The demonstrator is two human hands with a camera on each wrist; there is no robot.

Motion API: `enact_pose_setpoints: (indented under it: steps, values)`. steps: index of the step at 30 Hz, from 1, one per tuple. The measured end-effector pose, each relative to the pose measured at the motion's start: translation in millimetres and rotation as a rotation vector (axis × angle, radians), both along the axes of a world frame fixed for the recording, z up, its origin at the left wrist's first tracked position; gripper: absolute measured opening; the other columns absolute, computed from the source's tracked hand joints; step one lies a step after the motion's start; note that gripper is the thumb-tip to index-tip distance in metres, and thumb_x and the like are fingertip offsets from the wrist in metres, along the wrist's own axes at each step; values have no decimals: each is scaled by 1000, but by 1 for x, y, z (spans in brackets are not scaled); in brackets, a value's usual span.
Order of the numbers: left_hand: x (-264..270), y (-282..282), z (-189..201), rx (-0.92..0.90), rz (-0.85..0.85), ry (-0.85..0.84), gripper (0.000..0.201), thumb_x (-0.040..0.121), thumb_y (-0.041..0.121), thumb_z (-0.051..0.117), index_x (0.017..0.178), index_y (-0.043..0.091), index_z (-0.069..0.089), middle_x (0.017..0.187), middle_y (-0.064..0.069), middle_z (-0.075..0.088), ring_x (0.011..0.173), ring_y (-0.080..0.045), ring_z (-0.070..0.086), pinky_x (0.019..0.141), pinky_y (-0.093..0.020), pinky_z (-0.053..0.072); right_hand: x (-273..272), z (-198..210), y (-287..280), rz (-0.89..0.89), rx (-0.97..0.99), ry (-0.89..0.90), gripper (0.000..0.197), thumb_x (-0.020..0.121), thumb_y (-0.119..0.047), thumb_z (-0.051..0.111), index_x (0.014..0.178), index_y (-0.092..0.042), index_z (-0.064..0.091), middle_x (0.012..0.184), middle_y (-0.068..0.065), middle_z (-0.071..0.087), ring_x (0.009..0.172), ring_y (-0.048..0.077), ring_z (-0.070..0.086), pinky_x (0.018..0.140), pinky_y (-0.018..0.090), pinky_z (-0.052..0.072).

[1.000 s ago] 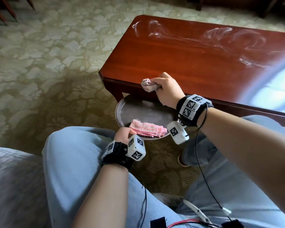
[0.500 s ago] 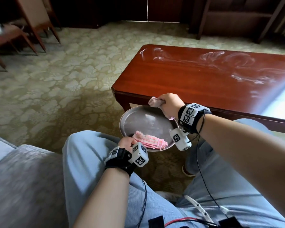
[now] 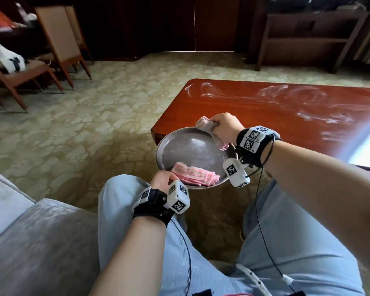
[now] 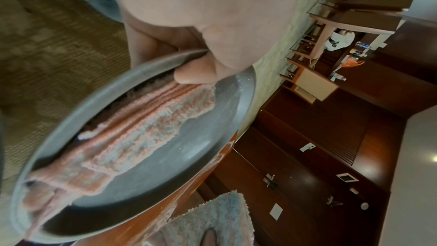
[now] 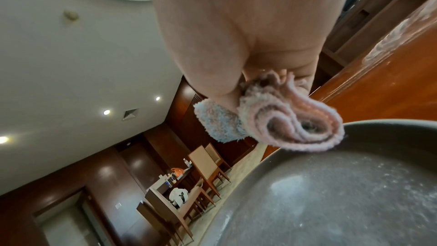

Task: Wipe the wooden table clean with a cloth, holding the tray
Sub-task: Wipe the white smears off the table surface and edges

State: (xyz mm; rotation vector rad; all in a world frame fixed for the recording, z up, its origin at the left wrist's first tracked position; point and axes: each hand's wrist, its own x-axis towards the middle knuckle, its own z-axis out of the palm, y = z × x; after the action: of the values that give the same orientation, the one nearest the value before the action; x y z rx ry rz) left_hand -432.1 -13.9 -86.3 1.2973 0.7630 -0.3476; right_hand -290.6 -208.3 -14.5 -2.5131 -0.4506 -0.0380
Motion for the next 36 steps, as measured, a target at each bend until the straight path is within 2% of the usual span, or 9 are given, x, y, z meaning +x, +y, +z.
enact_pose_setpoints:
  steps: [3,7,10,14,21,26,29,33,36]
  values:
    - [23,6,7,-25,75,-11,42,50,7,58,92,2,57,71,-17,62,58,-28,59,64,-30,48,21,14,4,4,59,0,23,82,0,51,90,-10,71,82,3,65,72,20,56,54,23,39]
    - [60,7,17,-98,157,5,37,56,5,54,93,1,54,74,-14,59,56,-26,55,60,-28,45,65,21,14,-7,136,50,19,82,-1,57,79,-16,66,76,1,61,69,18,55,57,24,43]
    - [100,16,14,-153,236,-3,37,59,3,54,96,1,57,91,-15,64,75,-32,61,76,-33,48,109,16,27,-24,198,84,17,82,-2,59,82,-16,69,76,0,61,67,16,54,57,23,43]
    - [167,33,2,-225,326,3,61,48,1,57,109,0,60,113,-14,68,95,-34,68,96,-39,49,174,7,50,-28,267,111,21,82,-2,59,82,-21,66,70,-9,57,63,10,53,54,21,43]
    - [251,67,14,-321,409,69,49,50,-4,52,98,6,53,107,-14,57,100,-29,55,111,-37,37,266,9,97,-40,358,236,24,81,-4,64,93,-24,72,77,-10,63,67,7,62,61,24,54]
    - [278,79,78,-311,442,114,42,50,-5,50,91,7,51,107,-13,53,99,-26,50,110,-32,35,292,67,113,-62,364,332,16,80,-3,61,87,-12,71,75,-2,63,64,12,58,63,35,56]
    - [287,84,140,-288,441,107,38,57,-5,48,93,4,51,100,-14,57,95,-28,57,105,-32,40,303,132,120,-68,372,376,10,79,-3,62,82,-10,69,76,2,63,64,13,58,62,35,56]
    - [298,89,237,-259,404,110,42,47,1,55,86,12,47,91,-9,51,87,-25,52,89,-33,42,309,231,123,-75,424,406,7,79,-2,62,74,-7,65,70,3,59,59,11,53,56,28,49]
    - [300,92,304,-186,403,103,42,46,2,57,88,5,54,97,-17,60,90,-31,63,95,-40,49,310,300,122,-67,437,416,8,79,0,61,84,4,66,72,8,59,60,14,53,55,28,48]
